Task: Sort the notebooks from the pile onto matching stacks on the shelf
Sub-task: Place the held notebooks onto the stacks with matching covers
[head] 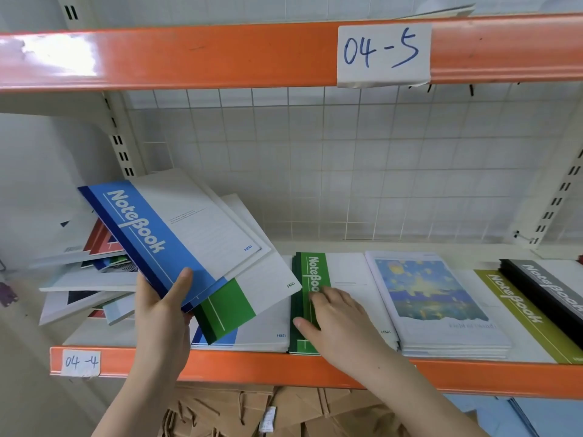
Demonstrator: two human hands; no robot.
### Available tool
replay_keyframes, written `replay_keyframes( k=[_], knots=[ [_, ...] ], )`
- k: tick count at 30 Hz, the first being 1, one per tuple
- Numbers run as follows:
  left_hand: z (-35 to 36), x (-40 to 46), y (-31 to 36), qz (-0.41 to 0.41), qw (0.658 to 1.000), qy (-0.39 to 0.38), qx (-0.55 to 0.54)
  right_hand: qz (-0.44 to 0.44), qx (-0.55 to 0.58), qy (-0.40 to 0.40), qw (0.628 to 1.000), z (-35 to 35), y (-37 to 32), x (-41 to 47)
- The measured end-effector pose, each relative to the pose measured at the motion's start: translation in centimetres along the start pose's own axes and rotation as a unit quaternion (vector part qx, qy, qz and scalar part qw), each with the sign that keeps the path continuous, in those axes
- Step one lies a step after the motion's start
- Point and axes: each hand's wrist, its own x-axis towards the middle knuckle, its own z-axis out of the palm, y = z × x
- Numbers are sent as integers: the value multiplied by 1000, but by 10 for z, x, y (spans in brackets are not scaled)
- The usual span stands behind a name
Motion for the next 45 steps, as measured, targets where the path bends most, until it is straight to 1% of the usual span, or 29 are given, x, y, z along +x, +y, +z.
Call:
replay_keyframes(
  k=[1,3,5,6,10,13,19,24,27,29,33,36,38,39,41,43,45],
  knots=[
    [-1,1,1,1,1000,0,0,-43,25,-19,999,-3,-1,1],
    [-3,1,2,4,1000,-2,1,-106,68,-92,988,-10,0,2],
    [-5,1,3,7,1000,0,4,-125,77,-143,979,-15,5,3],
    [-6,1,4,8,1000,1,4,-129,77,-148,978,-16,7,3],
    [-8,-1,2,6,1000,0,2,-130,99,-116,980,-11,10,4],
    [-8,-1,1,1,1000,4,-4,-110,109,-92,984,-6,10,5],
    [-8,-2,1,-4,1000,5,-10,-108,106,-78,985,-6,1,2],
    [-7,-3,0,-8,1000,5,-12,-75,41,38,996,13,-17,2],
    [-6,-4,0,-7,1000,5,-15,-54,31,63,996,23,-19,3],
    [-6,-4,0,-6,1000,1,-16,-54,42,71,995,25,-18,3],
    [-6,-5,0,-6,1000,-1,-16,-61,100,91,989,24,-19,3],
    [-7,-5,2,-7,1000,0,-17,-65,122,81,987,23,-18,2],
    [-7,-5,2,-11,1000,1,-20,-47,174,70,981,16,-14,2],
    [-7,-5,3,-15,1000,-1,-23,-23,224,70,972,10,-11,3],
    [-8,-5,3,-24,999,-11,-27,44,344,75,935,-3,-5,4],
    [-8,-7,2,-34,998,-38,-23,78,469,62,878,-15,0,6],
    [-5,-11,0,-50,996,-71,-17,67,586,-5,808,-22,-1,3]
  ],
)
